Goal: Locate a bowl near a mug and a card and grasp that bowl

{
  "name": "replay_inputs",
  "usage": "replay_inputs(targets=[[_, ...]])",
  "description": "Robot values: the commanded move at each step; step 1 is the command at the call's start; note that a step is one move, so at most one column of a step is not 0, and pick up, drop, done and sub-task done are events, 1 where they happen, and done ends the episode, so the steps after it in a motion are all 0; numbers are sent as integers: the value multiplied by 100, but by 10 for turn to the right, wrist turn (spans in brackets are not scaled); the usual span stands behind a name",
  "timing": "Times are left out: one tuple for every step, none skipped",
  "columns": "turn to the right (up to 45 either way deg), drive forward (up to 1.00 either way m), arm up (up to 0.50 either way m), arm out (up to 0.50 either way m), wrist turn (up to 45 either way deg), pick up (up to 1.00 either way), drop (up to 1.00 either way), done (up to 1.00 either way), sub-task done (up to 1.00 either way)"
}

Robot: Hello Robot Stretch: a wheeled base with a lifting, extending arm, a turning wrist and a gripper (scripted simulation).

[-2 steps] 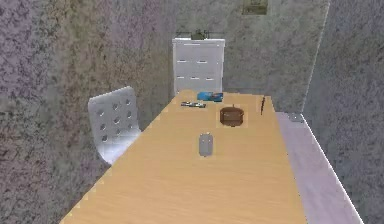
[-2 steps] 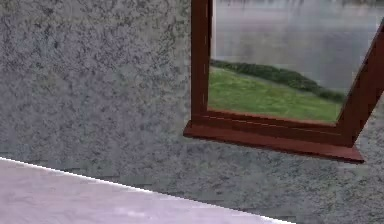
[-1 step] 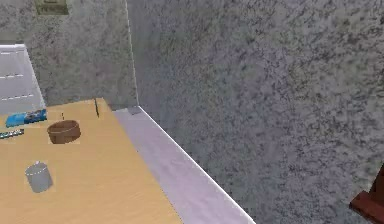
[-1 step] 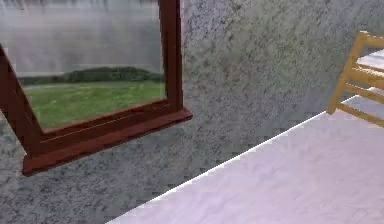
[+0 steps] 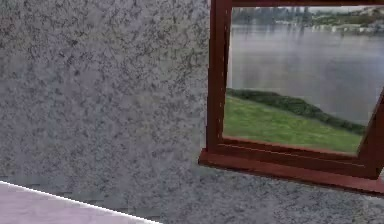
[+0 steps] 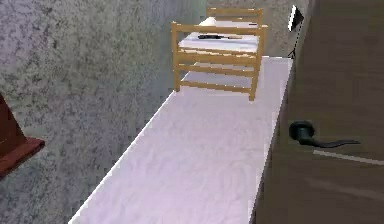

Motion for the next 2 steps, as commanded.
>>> replay_inputs(targets=[[0,60,0,0,0,0,0,0,0],[-450,0,0,0,0,0,0,0,0]])
